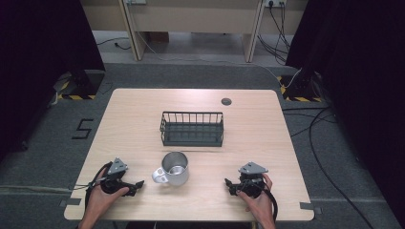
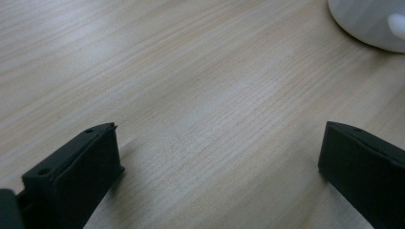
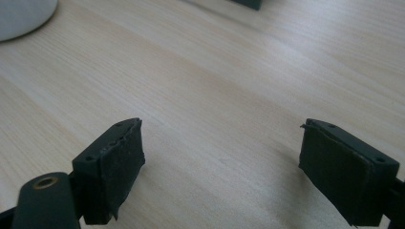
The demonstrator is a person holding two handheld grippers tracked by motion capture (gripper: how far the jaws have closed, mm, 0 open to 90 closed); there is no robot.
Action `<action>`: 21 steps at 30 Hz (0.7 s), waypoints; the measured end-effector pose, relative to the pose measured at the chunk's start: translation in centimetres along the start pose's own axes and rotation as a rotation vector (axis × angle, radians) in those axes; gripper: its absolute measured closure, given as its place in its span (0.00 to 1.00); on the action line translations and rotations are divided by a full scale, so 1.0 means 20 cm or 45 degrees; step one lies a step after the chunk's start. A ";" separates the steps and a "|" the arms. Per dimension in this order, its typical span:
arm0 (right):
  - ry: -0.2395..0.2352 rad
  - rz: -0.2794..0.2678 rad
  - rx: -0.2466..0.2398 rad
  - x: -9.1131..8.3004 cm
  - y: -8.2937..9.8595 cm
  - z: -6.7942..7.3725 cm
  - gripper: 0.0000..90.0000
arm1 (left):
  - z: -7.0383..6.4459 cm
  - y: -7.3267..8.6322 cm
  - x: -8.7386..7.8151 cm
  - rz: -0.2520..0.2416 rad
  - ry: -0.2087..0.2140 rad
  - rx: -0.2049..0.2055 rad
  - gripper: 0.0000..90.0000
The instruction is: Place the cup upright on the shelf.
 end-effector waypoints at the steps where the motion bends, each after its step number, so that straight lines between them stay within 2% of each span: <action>1: -0.001 -0.018 -0.004 0.00 0.00 0.00 0.17 | 0.00 0.00 0.00 0.000 0.000 0.000 0.00; 2: -0.001 -0.018 -0.004 0.00 0.00 0.00 0.17 | 0.00 0.00 0.00 0.000 0.000 0.000 0.00; 3: -0.015 -0.067 -0.011 -0.01 -0.01 0.01 0.17 | 0.00 0.00 0.00 0.000 0.000 0.000 0.00; 5: -0.024 -0.083 -0.016 -0.01 -0.01 0.02 0.17 | 0.00 0.00 0.00 0.000 0.000 0.000 0.00; 6: -0.042 -0.124 -0.039 -0.02 -0.03 0.04 0.17 | 0.00 0.00 0.00 0.000 0.000 -0.001 0.00; 8: -0.070 -0.160 -0.056 -0.02 -0.04 0.07 0.17 | 0.00 0.00 0.00 0.000 0.000 0.000 0.00; 9: -0.070 -0.160 -0.056 -0.02 -0.04 0.07 0.17 | 0.00 0.00 0.00 0.000 0.000 0.000 0.00; 10: -0.110 -0.217 -0.081 -0.02 -0.06 0.10 0.17 | 0.00 0.00 0.00 0.000 0.000 -0.001 0.00; 14: -0.175 -0.301 -0.087 -0.02 -0.09 0.16 0.17 | 0.00 0.00 0.00 0.000 0.000 0.000 0.00; 21: -0.294 -0.366 -0.198 0.01 -0.20 0.31 0.17 | 0.00 0.00 0.00 0.000 0.001 0.000 0.00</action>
Point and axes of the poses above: each handheld gripper's, and its own axes: x roughly forward along the jaws, y roughly out of its underside, z roughly to its left, the point moved 2 cm from there along x, roughly forward along the jaws, and after that the axes turned 6 degrees about -y, right-handed, at the moved point
